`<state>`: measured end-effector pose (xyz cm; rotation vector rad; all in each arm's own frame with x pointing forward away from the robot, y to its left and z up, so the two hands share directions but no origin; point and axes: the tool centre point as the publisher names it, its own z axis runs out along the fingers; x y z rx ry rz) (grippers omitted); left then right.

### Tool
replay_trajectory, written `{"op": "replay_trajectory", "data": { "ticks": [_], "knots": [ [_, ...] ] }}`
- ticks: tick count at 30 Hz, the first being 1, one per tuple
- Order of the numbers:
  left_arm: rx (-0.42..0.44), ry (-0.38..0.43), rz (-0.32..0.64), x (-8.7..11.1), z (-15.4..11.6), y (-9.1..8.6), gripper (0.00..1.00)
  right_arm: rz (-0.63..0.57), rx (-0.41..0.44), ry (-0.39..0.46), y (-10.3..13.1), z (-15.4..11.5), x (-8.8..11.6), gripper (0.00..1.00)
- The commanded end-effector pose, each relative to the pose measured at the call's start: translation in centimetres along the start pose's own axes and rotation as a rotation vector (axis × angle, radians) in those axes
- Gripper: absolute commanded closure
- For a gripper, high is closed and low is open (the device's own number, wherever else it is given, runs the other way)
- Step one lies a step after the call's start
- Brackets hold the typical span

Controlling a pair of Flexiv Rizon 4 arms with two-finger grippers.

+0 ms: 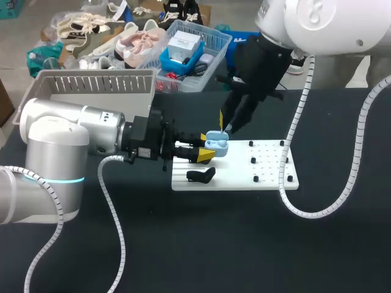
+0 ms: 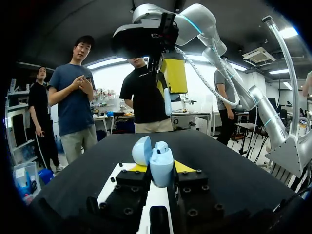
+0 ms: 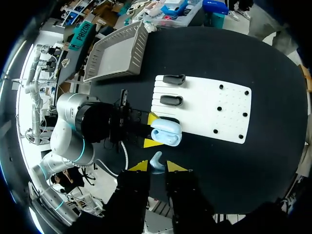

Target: Pick up each earbud case from the left stands, insert the matching earbuds, close the lid, and place the case in the box.

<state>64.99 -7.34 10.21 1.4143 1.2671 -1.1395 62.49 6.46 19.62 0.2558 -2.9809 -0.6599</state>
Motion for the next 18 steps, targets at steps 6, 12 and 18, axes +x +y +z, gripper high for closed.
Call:
{"op": "replay_trajectory", "data": {
  "ticks": [6,12,18],
  "knots": [
    [-0.005,0.000,0.001,0.0,0.1,-0.1,1.00,-0.049,0.056,-0.053,0.6,1.2,-0.4,1.00],
    [-0.005,0.000,0.001,0.0,0.1,-0.1,1.00,-0.076,0.076,-0.036,1.3,2.0,-1.0,1.00],
    [-0.005,0.000,0.001,0.0,0.1,-0.1,1.00,-0.067,0.080,-0.033,1.4,2.5,-1.3,1.00]
  ]
}}
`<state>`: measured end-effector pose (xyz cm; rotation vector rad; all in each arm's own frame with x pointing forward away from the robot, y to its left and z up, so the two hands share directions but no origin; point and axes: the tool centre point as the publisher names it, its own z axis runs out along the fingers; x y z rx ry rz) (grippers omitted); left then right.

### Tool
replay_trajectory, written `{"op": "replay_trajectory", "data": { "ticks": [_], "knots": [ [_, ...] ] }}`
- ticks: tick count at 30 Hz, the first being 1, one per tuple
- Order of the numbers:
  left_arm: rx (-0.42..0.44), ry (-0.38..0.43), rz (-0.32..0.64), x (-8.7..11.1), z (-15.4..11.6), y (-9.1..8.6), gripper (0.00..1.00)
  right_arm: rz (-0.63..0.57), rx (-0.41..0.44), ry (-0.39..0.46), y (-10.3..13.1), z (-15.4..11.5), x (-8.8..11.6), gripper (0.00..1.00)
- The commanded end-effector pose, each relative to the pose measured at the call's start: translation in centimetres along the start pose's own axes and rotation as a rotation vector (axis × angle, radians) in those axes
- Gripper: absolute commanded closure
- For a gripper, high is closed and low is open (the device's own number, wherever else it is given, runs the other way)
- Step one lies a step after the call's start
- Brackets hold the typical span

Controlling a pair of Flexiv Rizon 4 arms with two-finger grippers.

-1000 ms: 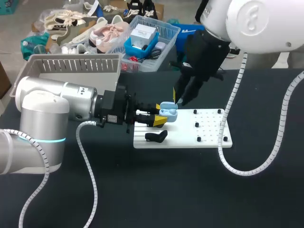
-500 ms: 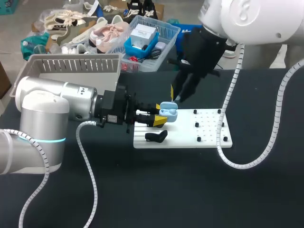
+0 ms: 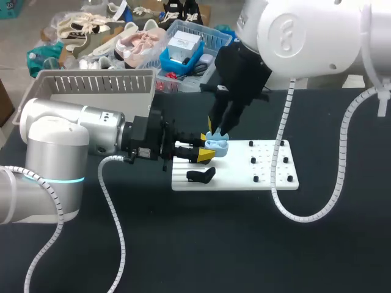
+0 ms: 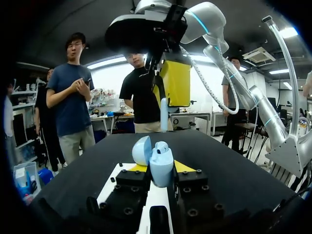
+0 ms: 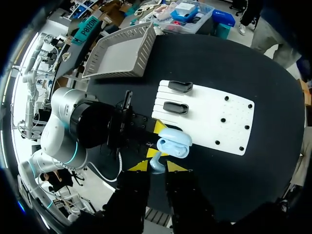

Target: Pick up each earbud case from the left stands, insert the matching earbuds, close the lid, and place the case in the box.

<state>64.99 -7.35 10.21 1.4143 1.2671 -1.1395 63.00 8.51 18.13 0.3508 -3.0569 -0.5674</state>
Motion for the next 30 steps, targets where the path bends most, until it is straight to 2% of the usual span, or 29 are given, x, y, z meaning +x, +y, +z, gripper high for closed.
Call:
{"op": "replay_trajectory", "data": {
  "ticks": [1,30],
  "knots": [
    [-0.005,0.000,0.001,0.0,0.0,-0.1,1.00,-0.007,0.005,0.018,0.4,0.5,-0.4,1.00],
    [-0.005,0.000,0.001,0.0,0.0,-0.1,1.00,0.000,0.006,0.061,-0.7,2.1,-0.8,1.00]
  ]
}}
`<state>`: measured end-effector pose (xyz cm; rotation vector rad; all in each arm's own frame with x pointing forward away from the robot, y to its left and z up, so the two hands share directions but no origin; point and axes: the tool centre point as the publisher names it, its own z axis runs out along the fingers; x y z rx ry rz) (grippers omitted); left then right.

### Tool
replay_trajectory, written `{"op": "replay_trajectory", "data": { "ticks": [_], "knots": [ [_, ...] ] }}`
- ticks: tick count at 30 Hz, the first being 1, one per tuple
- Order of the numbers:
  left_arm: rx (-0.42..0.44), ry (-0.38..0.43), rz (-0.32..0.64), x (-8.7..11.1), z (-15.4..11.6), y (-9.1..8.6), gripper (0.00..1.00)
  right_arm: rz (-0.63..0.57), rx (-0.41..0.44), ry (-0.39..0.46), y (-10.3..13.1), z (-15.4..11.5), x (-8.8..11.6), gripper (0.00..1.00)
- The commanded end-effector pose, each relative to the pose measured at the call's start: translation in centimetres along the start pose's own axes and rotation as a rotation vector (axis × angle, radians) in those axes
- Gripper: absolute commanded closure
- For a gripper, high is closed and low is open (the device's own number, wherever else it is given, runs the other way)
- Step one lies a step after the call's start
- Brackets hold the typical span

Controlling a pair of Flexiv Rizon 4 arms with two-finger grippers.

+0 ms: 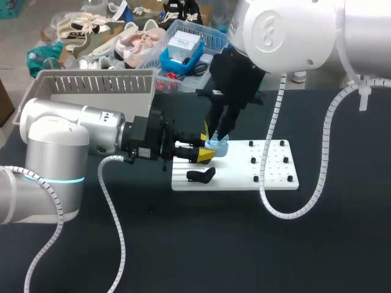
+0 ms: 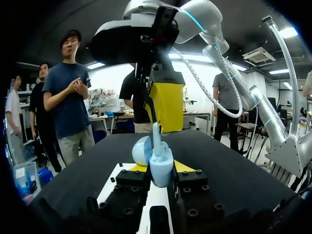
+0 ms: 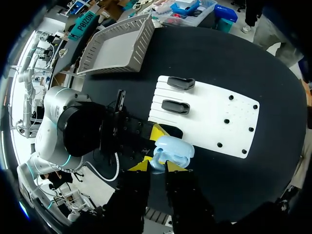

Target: Pick up each earbud case from the left stands, insert the matching earbuds, close the lid, and place the case in the box.

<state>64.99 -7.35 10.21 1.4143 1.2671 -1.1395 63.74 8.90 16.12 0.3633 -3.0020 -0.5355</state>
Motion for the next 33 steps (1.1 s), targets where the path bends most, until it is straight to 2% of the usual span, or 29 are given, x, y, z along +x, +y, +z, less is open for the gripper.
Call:
{"op": "replay_trajectory", "data": {
  "ticks": [1,33],
  "knots": [
    [-0.005,0.000,0.001,0.0,0.0,-0.1,1.00,0.002,-0.002,0.000,-0.2,0.1,0.0,1.00],
    [-0.005,0.000,0.001,0.0,0.0,-0.1,1.00,-0.005,0.000,0.027,-0.4,1.1,-0.7,1.00]
  ]
}}
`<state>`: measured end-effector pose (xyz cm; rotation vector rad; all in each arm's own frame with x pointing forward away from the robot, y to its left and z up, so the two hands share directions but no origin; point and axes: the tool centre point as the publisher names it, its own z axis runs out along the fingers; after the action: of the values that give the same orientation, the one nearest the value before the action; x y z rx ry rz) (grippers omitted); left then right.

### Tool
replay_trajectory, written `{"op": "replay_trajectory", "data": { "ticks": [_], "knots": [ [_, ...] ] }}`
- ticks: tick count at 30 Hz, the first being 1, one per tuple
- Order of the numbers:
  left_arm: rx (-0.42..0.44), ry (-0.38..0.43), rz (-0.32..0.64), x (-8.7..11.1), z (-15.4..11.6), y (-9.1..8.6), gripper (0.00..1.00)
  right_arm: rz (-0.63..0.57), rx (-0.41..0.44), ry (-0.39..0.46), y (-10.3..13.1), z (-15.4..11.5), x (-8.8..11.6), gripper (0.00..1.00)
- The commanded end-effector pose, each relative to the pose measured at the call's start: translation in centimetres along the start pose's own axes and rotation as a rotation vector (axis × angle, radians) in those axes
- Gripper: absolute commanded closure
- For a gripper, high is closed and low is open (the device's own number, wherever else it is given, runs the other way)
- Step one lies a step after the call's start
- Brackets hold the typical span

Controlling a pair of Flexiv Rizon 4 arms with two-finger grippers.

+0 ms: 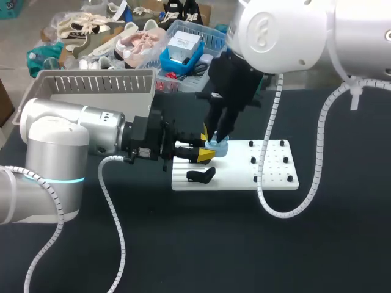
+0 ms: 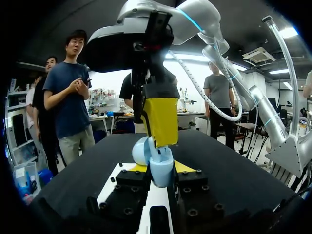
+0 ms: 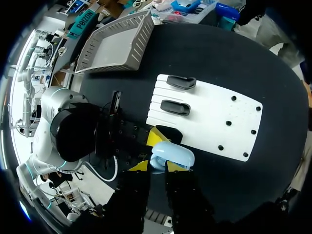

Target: Pick up each earbud case from the left stands, insert the matching earbuds, close the lid, and place the case in the box.

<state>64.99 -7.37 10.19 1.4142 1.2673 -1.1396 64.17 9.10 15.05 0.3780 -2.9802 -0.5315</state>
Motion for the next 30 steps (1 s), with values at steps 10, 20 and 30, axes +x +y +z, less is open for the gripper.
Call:
{"op": "replay_trajectory", "data": {
  "ticks": [10,20,30],
  "knots": [
    [-0.005,0.000,0.001,0.0,0.0,-0.1,1.00,0.010,0.022,0.014,-0.2,0.1,-0.1,0.78],
    [-0.005,0.000,0.001,0.0,0.0,-0.1,1.00,0.002,0.031,0.011,0.0,-0.1,-0.2,0.74],
    [-0.005,0.000,0.001,0.0,0.0,-0.1,1.00,0.003,0.026,-0.033,0.4,-2.4,0.9,0.52]
  ]
}}
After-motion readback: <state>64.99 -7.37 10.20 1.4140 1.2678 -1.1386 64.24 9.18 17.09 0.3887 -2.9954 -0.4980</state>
